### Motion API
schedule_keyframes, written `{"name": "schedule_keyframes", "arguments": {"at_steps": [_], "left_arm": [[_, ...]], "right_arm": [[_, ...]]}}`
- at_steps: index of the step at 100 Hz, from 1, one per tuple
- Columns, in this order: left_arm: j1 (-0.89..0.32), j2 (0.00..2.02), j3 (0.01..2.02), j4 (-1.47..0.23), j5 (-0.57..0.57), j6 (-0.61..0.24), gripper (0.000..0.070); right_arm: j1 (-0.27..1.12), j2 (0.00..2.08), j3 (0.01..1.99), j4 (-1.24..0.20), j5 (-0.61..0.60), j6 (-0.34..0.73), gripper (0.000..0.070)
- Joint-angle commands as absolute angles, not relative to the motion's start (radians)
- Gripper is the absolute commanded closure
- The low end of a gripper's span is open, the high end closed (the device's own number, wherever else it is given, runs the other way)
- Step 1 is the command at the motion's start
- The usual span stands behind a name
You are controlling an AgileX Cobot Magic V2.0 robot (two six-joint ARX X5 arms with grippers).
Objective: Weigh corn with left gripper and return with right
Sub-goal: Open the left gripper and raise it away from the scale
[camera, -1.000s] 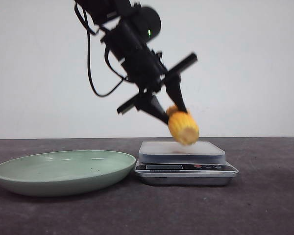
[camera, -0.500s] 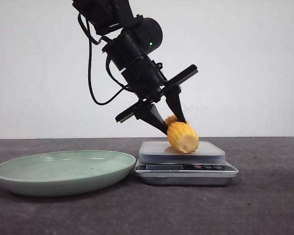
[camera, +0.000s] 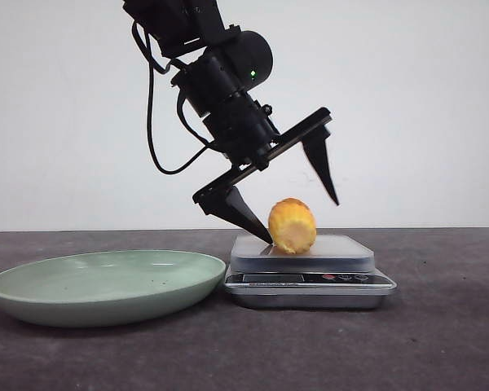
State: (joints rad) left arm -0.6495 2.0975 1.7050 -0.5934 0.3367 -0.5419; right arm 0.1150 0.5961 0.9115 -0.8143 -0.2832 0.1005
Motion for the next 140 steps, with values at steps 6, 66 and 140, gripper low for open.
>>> {"name": "schedule_keyframes", "arguments": {"at_steps": [6, 66, 140], "left_arm": [[-0.651, 2.134, 1.728, -0.614, 0.313, -0.535, 0.0009], [-0.634, 2.126, 2.155, -1.0, -0.022, -0.313, 0.0359], [-0.769, 1.517, 2.255, -1.441, -0.015, -0.057, 0.07]], "right_arm": [[0.117, 0.599, 0.916, -0.809, -0.28, 0.09, 0.0168], [0.117, 0.599, 0.915, -0.825, -0.279, 0.088, 0.0168], [0.117, 0.599, 0.911, -0.876, -0.28, 0.049, 0.0168]]}}
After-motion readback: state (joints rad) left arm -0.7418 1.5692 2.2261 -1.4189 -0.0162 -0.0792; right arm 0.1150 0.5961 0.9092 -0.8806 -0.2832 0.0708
